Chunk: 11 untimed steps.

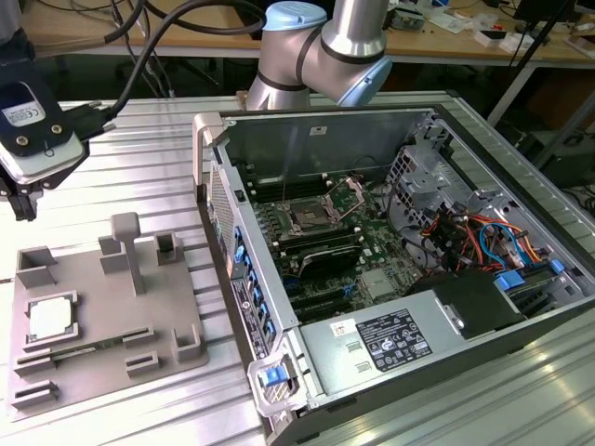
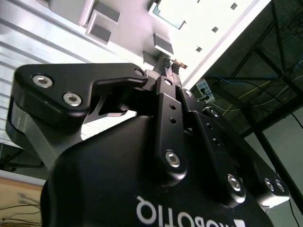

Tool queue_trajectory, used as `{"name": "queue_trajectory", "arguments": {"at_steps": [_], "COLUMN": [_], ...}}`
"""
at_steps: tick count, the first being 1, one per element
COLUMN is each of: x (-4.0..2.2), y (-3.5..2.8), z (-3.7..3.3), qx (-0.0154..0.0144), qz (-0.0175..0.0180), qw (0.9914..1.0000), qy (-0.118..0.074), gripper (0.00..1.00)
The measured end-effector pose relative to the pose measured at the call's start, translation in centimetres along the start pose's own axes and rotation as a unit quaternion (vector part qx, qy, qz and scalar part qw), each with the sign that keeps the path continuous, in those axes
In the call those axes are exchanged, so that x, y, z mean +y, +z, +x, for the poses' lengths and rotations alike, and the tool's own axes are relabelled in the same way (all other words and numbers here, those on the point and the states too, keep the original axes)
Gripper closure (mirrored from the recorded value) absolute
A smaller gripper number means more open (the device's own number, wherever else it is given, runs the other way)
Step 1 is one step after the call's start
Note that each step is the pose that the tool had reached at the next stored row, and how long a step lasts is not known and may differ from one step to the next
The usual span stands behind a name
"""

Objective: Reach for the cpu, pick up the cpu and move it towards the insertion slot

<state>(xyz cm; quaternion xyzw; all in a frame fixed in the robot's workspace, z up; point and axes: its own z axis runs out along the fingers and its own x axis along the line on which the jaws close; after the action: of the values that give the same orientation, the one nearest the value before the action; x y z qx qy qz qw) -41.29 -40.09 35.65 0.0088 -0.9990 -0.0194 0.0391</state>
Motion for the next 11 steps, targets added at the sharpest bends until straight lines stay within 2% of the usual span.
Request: {"name": "queue_trajectory", "arguments": {"at_steps": [11], "x": [0.00], "y": [0.12], "z": [0.07], "qx": [0.0036], "qz": [-0.0001], "qw": [0.99999], "qy": [0.000], "gripper": [0.89]}}
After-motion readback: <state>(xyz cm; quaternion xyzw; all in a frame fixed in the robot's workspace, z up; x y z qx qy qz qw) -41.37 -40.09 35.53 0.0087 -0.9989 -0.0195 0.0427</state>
